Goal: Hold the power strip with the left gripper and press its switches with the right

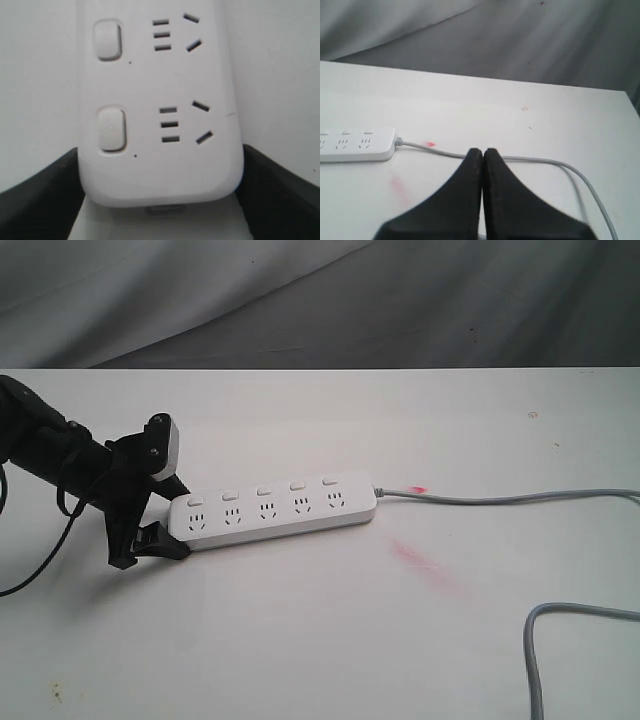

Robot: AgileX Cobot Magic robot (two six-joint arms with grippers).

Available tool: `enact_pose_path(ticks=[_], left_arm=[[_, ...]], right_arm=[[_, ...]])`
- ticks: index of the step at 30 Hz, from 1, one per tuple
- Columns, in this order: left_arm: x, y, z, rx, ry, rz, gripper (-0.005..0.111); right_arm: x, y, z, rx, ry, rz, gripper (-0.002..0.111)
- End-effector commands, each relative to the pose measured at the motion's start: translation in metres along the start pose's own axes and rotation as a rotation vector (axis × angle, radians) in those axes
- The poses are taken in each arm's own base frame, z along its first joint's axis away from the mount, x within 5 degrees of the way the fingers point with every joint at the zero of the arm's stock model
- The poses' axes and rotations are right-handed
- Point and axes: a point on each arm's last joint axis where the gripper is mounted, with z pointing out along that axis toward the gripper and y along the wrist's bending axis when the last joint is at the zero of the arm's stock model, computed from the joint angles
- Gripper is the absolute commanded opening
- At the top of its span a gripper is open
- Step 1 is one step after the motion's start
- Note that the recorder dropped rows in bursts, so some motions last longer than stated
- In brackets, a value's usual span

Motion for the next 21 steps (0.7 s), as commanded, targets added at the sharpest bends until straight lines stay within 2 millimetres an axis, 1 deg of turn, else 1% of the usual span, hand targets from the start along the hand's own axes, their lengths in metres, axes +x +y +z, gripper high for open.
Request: enact_pose_path(ticks=[1, 2, 4, 8, 10, 12, 15, 18, 20, 21], left_arm=[[0.008, -0.005, 0.009, 0.031, 0.069, 0.096, 0.047], [0.008, -0.005, 0.009, 0.031, 0.069, 0.096, 0.047], [0.008, -0.005, 0.009, 0.031, 0.069, 0.096, 0.047], [0.008, -0.005, 0.009, 0.031, 0.069, 0.096, 0.047], [0.008, -0.005, 0.009, 0.031, 0.069, 0.094, 0.047], [0.008, -0.005, 0.009, 0.031, 0.069, 0.094, 0.047], [0.008, -0.005, 0.009, 0.031, 0.069, 0.094, 0.047], [0.008, -0.005, 0.009, 0.031, 0.069, 0.094, 0.047], [0.008, -0.005, 0.009, 0.031, 0.069, 0.094, 0.047], [0.008, -0.005, 0.009, 0.031, 0.069, 0.094, 0.047]], right_arm=[[-0.029, 0.002, 0.020, -0.041, 0.096, -0.048, 0.000], [-0.033, 0.003, 0.028, -0.052, 0.117, -0.056, 0.000], [-0.035, 0.007, 0.042, -0.090, 0.201, -0.048, 0.000], [-0.030, 0.026, 0.073, -0.219, 0.401, -0.006, 0.000], [-0.032, 0.038, 0.086, -0.286, 0.444, -0.059, 0.000], [-0.043, 0.048, 0.099, -0.353, 0.436, -0.206, 0.000], [-0.070, 0.059, 0.120, -0.446, 0.435, -0.327, 0.000], [-0.092, 0.073, 0.147, -0.582, 0.495, -0.438, 0.000], [-0.107, 0.082, 0.168, -0.653, 0.503, -0.502, 0.000], [-0.111, 0.087, 0.182, -0.688, 0.510, -0.530, 0.000]])
